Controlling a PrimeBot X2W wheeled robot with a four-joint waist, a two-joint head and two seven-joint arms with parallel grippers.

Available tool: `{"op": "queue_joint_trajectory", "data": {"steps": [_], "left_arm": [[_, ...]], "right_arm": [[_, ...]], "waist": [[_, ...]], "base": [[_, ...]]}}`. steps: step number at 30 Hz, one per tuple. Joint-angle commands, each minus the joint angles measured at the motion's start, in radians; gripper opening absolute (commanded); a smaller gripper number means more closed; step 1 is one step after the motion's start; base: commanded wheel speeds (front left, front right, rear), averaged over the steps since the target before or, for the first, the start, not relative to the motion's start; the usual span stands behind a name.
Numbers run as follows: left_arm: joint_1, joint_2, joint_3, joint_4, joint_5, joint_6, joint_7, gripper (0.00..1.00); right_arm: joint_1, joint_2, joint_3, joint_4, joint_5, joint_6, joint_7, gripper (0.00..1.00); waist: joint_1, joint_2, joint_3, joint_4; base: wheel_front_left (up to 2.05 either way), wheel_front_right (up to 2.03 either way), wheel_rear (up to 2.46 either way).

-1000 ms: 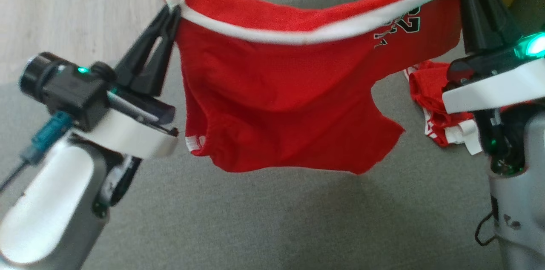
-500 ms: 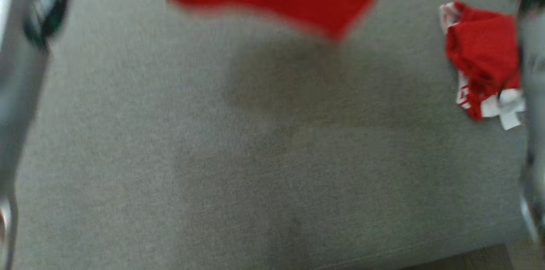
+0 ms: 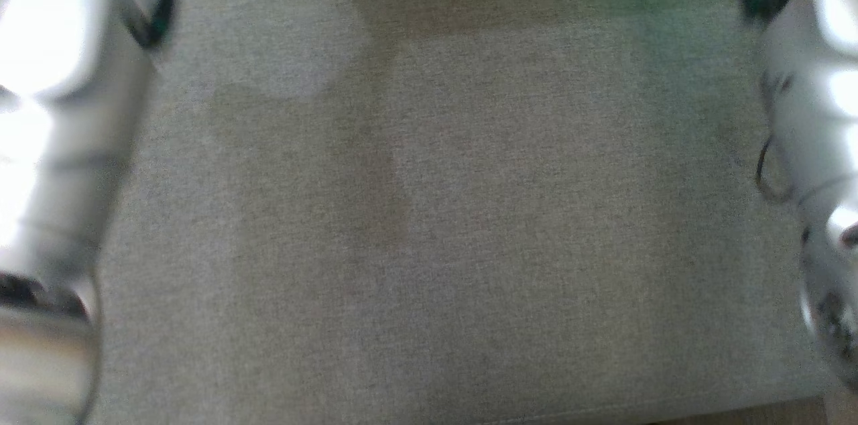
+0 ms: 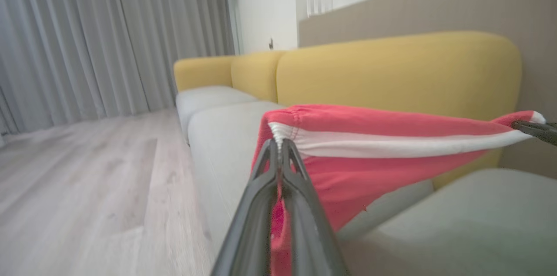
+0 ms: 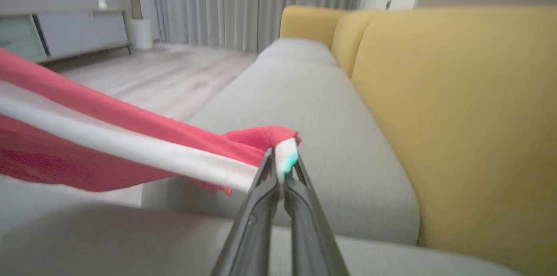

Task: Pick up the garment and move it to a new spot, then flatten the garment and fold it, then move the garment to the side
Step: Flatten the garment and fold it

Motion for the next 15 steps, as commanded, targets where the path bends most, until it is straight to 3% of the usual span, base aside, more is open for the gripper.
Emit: {"op": "queue_joint_trajectory", "data": {"steps": [1,8,15], "left_arm": [[0.035,0.033,-0.020,-0.011,-0.023,0.002,-0.013,0.00],[0.261,0.084,-0.156,-0.072,-0.060,0.002,-0.021,0.00],[0.448,0.130,-0.197,-0.163,-0.039,0.002,-0.021,0.00]], "right_arm": [[0.028,-0.003,0.034,0.016,-0.003,0.007,-0.012,0.00],[0.151,-0.044,0.227,0.120,0.085,0.007,0.017,0.00],[0.256,-0.137,0.410,0.055,0.246,0.007,0.091,0.00]], "waist": [[-0.0002,0.0001,-0.007,0.008],[-0.0002,0.0001,-0.066,0.008],[-0.0002,0.0001,-0.155,0.002]], "base": [[0.00,0.00,0.00],[0.00,0.00,0.00],[0.00,0.00,0.00]]}}
